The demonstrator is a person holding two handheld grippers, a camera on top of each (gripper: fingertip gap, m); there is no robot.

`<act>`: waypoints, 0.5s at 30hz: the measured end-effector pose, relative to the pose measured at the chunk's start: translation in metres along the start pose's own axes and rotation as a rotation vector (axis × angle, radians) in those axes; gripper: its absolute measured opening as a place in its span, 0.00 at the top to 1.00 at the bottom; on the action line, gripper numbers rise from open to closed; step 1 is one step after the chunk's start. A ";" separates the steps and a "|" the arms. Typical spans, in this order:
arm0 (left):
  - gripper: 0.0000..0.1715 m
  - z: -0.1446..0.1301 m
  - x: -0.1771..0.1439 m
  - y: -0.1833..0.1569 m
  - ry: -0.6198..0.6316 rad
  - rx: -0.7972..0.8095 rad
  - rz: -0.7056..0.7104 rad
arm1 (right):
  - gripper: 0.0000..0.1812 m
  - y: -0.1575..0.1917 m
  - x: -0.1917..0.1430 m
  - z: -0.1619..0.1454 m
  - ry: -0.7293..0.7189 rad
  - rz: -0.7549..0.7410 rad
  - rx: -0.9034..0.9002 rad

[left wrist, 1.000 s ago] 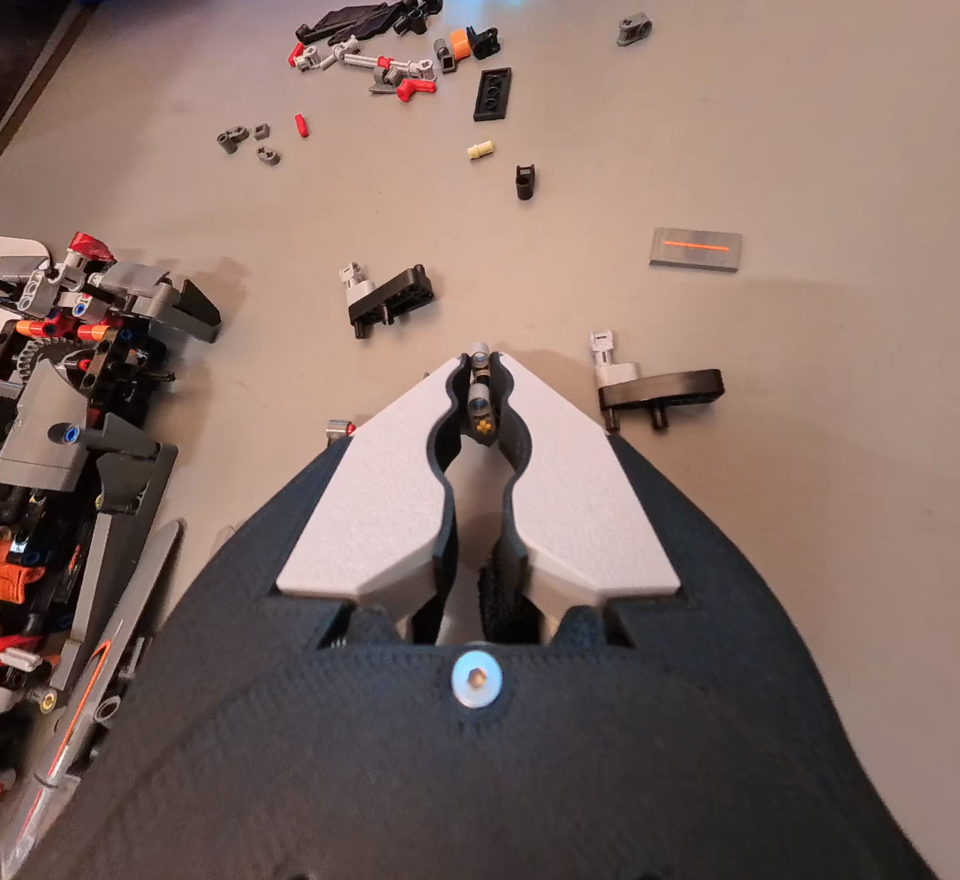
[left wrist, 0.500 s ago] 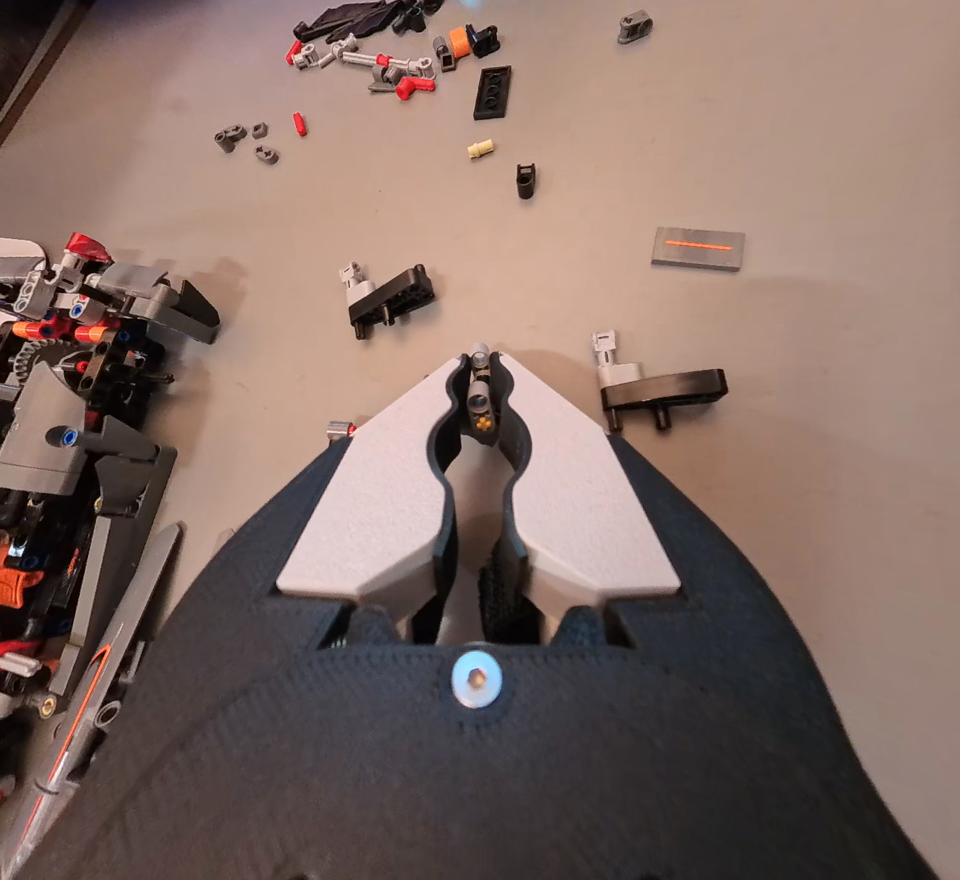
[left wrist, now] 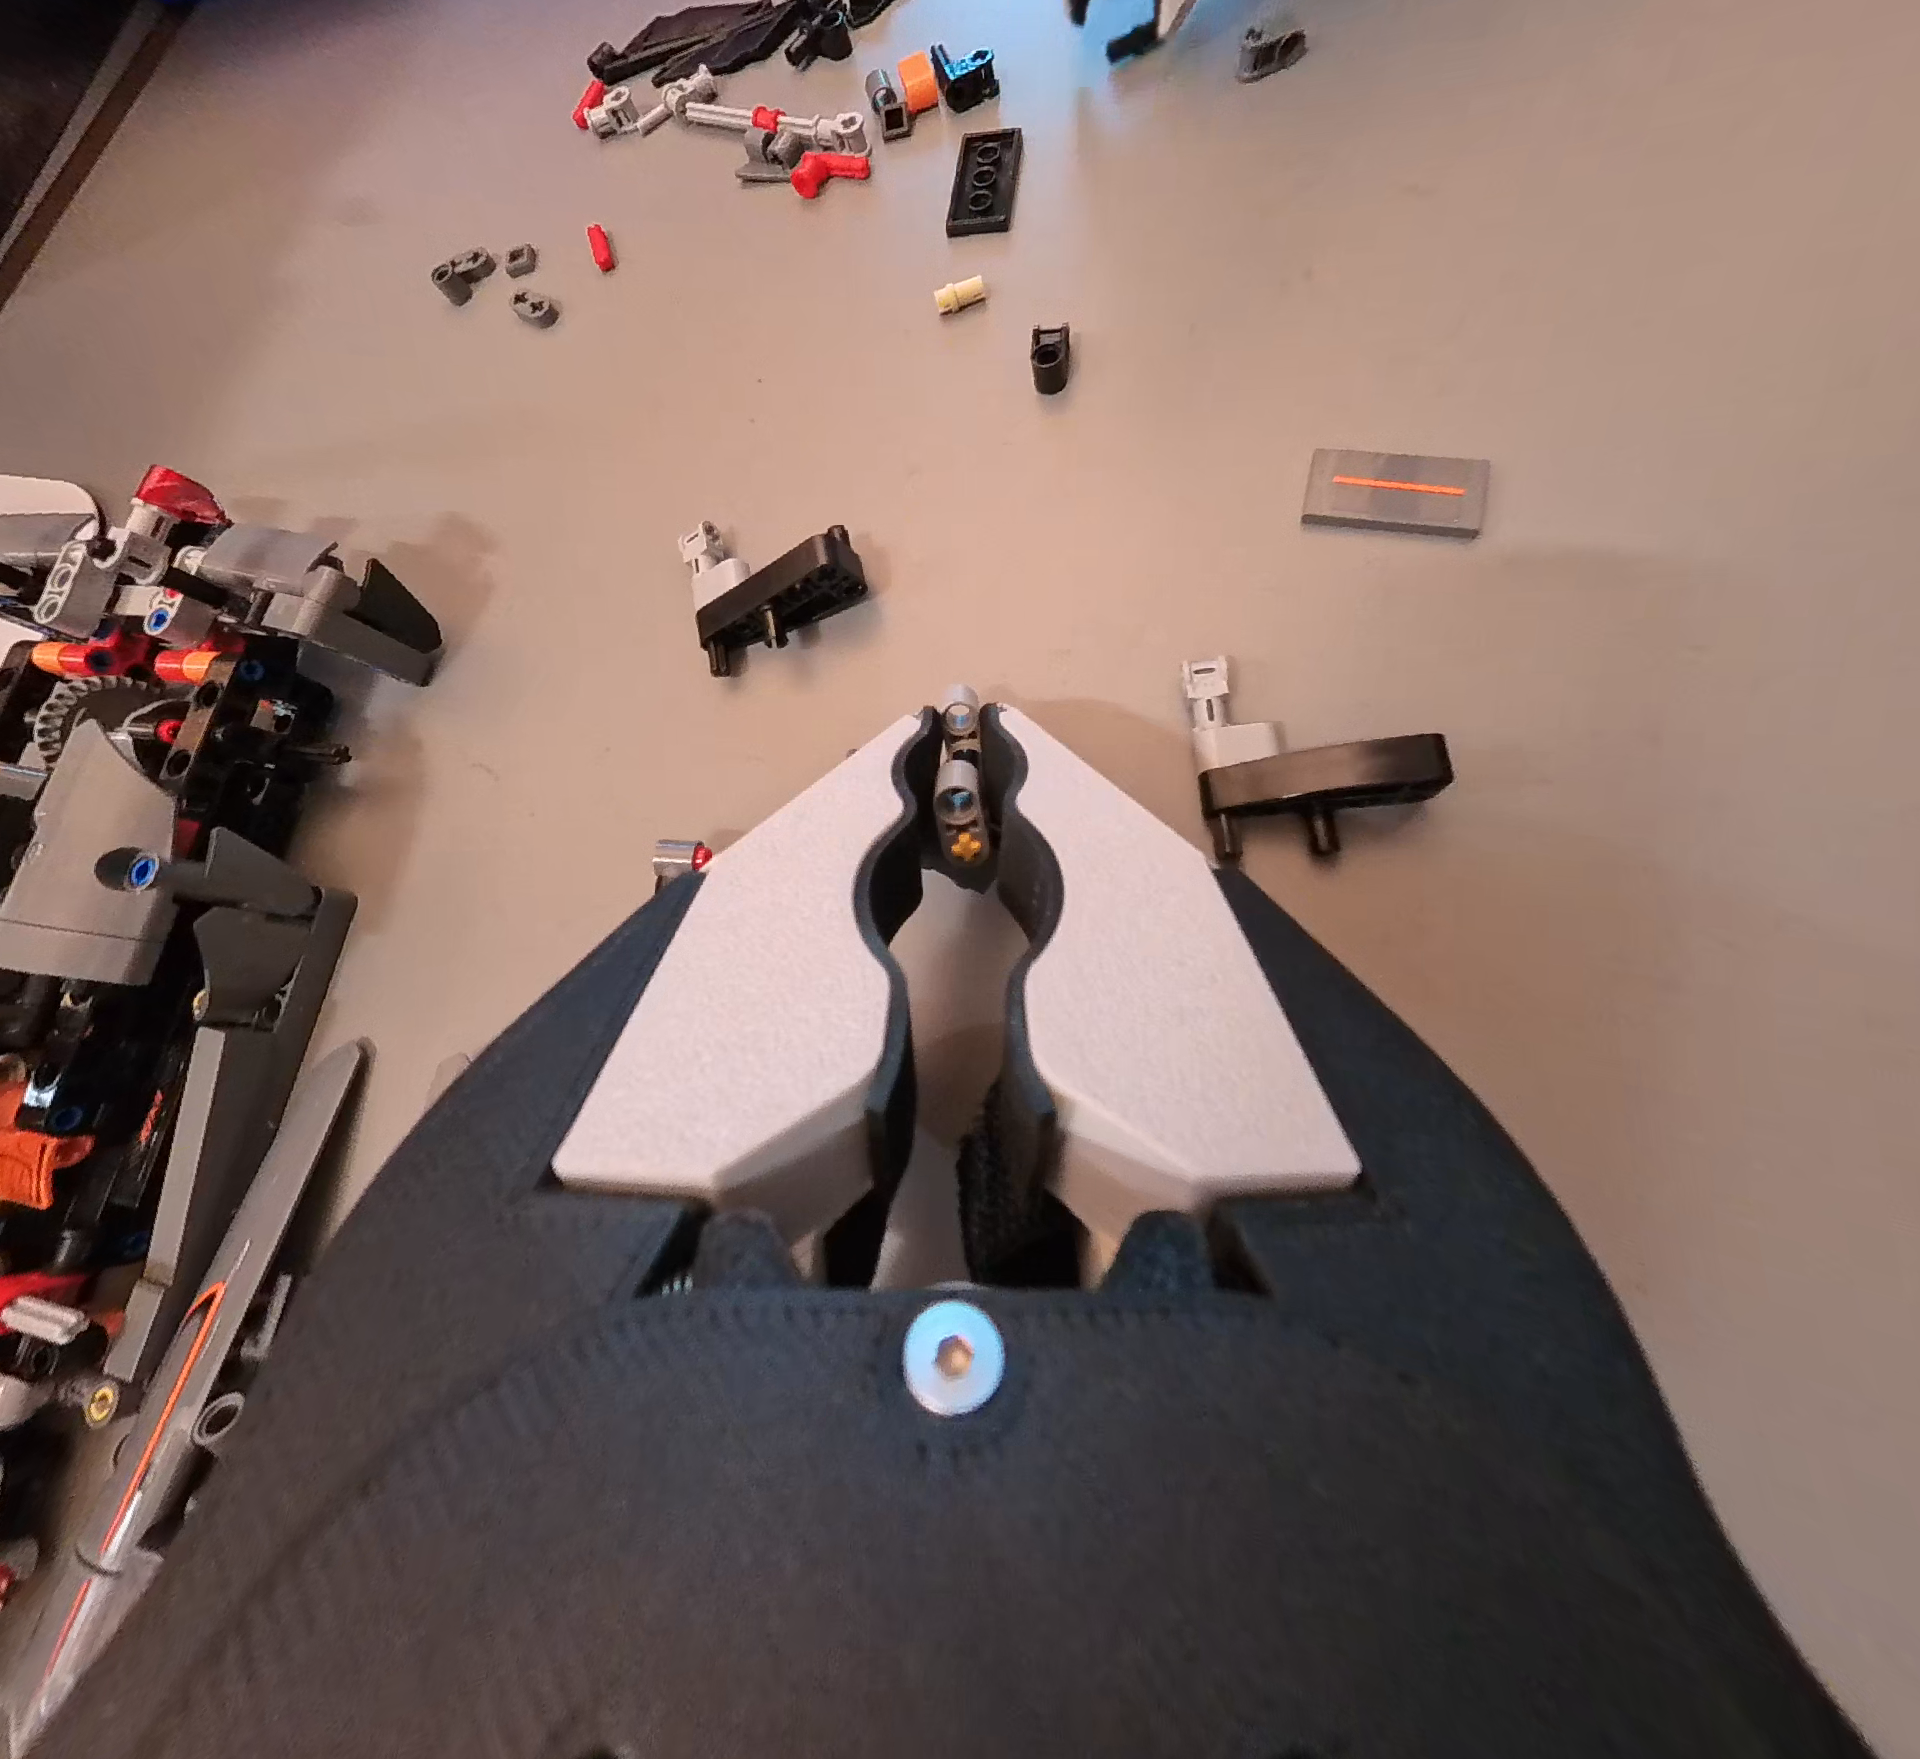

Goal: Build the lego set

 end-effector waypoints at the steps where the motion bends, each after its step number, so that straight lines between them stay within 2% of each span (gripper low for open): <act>1: 0.97 0.000 0.000 0.000 0.000 0.000 0.000 | 0.92 0.003 -0.002 0.002 -0.004 0.022 -0.037; 3: 0.97 0.000 0.000 0.000 0.000 -0.001 -0.001 | 0.91 0.004 -0.002 0.004 0.024 0.035 -0.121; 5: 0.97 0.000 0.000 0.000 -0.001 -0.002 -0.003 | 0.91 -0.007 -0.005 0.001 0.090 0.013 -0.130; 8: 0.97 0.000 0.000 0.000 0.000 0.000 0.000 | 0.90 -0.012 -0.014 0.004 0.062 0.024 -0.040; 10: 0.97 -0.001 0.000 0.000 0.002 -0.004 0.003 | 0.91 -0.018 -0.017 -0.003 0.065 -0.070 0.038; 15: 0.97 -0.001 0.001 0.002 0.000 -0.009 -0.008 | 0.92 -0.015 -0.009 -0.016 -0.002 -0.158 0.172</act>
Point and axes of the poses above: each gripper's, where its closed fingertips meet, x out along the fingers, z out of its top, y = z × x across the jaws, the point moved 5 cm from there along -x, back along the fingers, and after that the axes turned 14 degrees about x, right-handed, at the moved point
